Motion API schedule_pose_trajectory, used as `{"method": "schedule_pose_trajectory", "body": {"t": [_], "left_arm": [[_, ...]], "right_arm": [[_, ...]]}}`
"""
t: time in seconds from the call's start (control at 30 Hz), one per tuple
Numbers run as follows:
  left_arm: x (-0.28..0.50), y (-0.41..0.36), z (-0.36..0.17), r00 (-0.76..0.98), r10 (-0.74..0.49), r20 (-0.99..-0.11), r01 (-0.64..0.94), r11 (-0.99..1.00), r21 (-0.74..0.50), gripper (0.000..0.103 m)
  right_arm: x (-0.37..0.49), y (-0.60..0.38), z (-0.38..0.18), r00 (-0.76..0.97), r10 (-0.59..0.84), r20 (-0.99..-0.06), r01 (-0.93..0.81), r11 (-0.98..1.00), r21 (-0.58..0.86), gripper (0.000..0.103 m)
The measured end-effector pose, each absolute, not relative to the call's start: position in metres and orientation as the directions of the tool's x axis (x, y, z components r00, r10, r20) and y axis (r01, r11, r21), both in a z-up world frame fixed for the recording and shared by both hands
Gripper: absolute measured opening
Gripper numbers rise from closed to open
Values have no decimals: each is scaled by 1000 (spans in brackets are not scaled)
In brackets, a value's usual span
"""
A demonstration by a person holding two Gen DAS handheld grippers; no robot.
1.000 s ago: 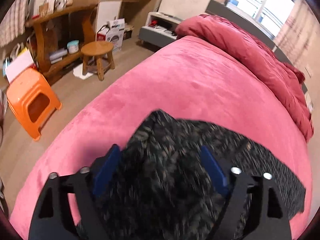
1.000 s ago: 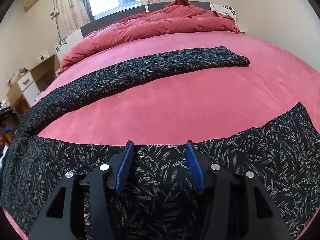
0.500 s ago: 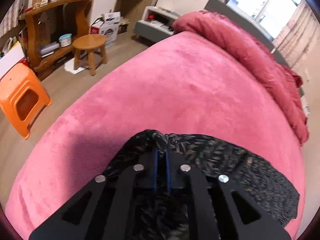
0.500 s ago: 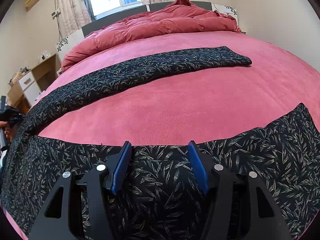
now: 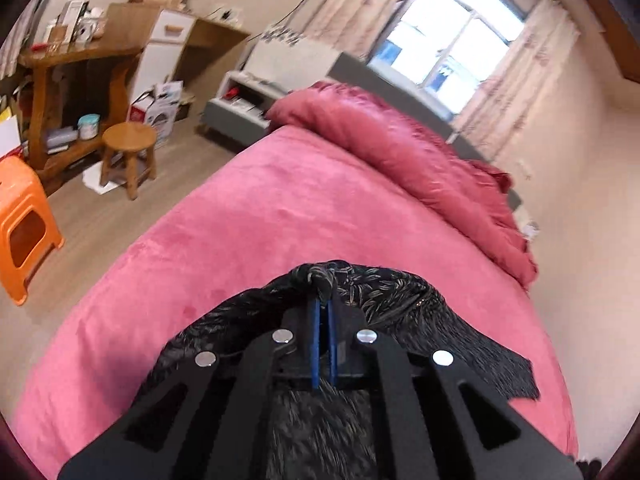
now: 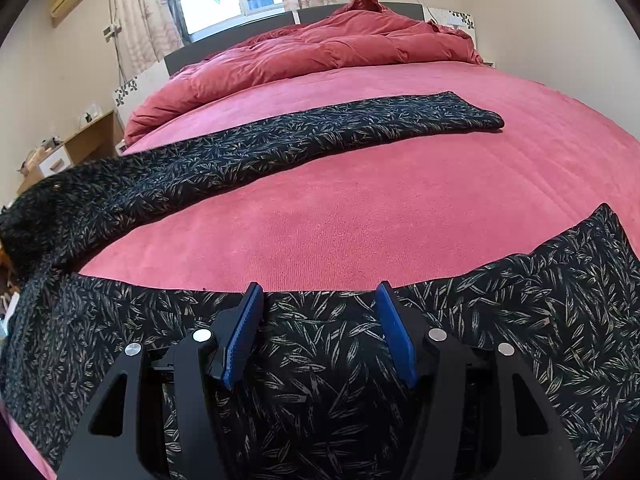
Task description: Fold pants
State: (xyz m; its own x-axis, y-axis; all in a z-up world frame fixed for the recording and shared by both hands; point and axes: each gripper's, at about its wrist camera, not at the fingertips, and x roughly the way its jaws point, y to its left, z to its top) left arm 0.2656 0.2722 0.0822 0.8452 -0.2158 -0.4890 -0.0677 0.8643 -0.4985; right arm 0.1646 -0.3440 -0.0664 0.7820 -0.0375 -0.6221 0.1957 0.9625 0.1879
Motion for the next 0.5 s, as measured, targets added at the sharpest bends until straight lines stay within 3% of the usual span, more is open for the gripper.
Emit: {"method": "schedule_pose_trajectory", "body": {"t": [0.13, 0.37, 0.5], "left_arm": [[206, 272, 77, 865, -259, -430, -12, 845, -534, 2], [154, 271, 3, 831, -288, -477, -66, 799, -597, 2], [145, 276, -41, 827, -312, -467, -110, 725, -680, 2]], "right_arm": [[164, -345, -66, 785, -31, -618, 193, 961, 197, 58], [163, -344, -66, 785, -32, -619, 192, 962, 193, 58], [171, -335, -58, 744, -71, -664, 204, 971, 125, 58]]}}
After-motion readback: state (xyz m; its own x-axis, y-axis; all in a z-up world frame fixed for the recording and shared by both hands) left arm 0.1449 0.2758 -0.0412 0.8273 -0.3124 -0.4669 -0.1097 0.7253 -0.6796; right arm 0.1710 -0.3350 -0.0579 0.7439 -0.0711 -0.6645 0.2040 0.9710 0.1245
